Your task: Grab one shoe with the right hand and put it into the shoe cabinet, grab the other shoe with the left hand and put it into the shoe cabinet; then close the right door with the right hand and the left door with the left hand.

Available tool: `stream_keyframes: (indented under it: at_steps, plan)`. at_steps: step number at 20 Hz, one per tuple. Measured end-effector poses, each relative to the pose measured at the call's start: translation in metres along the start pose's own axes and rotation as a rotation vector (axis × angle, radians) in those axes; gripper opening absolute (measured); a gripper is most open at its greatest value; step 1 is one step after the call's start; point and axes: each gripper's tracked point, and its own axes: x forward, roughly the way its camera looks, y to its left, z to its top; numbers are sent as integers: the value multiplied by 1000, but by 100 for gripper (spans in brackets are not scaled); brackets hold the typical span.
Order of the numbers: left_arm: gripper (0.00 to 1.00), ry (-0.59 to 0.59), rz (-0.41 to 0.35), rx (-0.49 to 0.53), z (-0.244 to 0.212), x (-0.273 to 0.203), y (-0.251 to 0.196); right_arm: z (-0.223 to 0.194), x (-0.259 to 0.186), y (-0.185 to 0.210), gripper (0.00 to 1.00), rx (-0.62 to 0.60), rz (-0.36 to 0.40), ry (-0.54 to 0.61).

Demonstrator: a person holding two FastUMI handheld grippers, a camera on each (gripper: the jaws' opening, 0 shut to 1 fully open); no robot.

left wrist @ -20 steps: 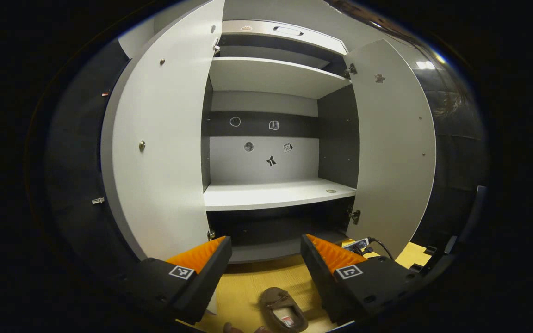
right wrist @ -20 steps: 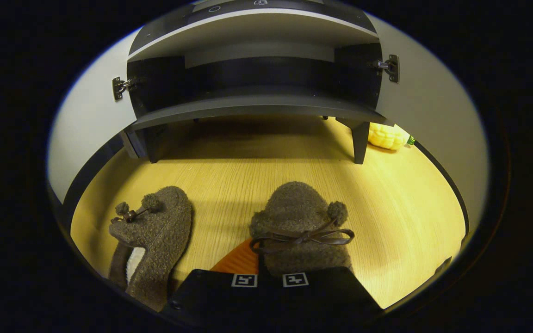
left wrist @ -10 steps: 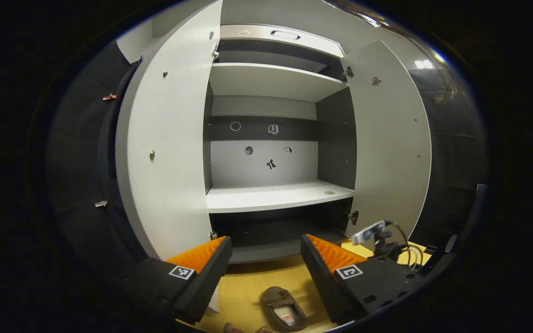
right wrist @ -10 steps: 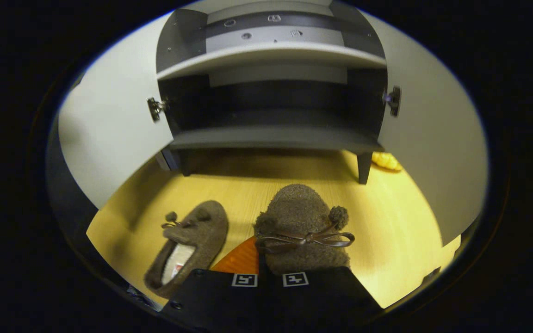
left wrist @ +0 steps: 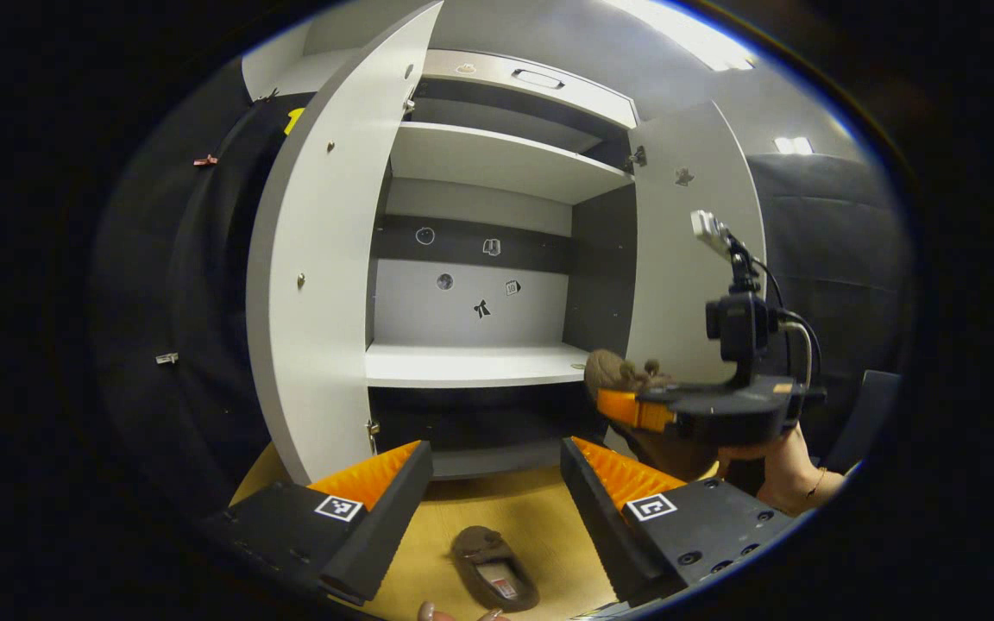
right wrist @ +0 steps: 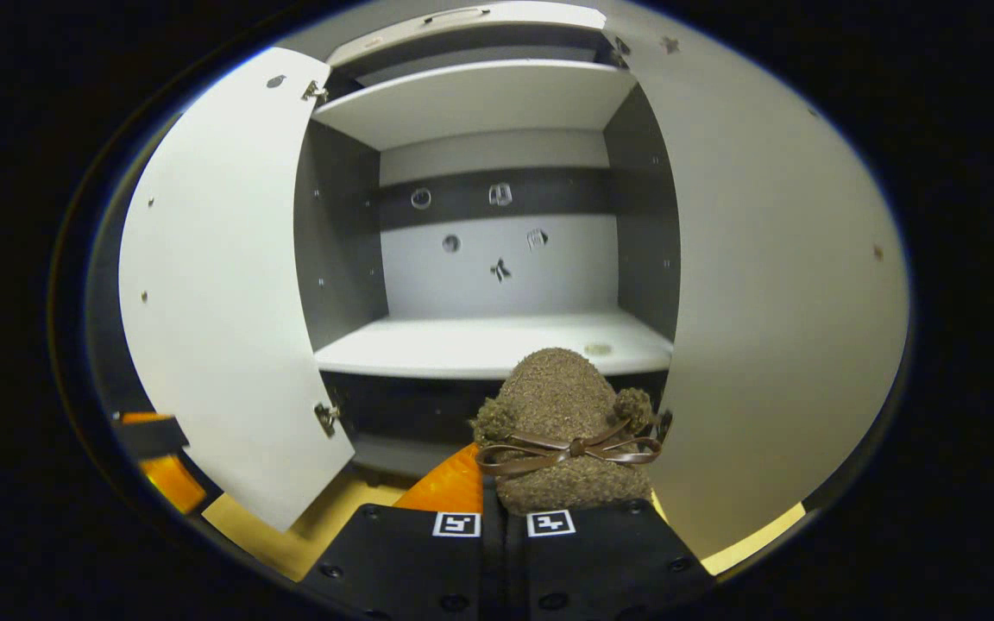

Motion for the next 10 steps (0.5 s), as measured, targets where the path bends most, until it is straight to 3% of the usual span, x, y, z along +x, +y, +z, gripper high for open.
stream_keyframes:
  at_steps: [5,10]
  plan:
    - [95,-19,21,-34,6,8,-6,80,62,-10,5,-20,-23,-81]
    - [95,-21,111,-2,1,45,-8,120,153,-24,5,25,4,-94]
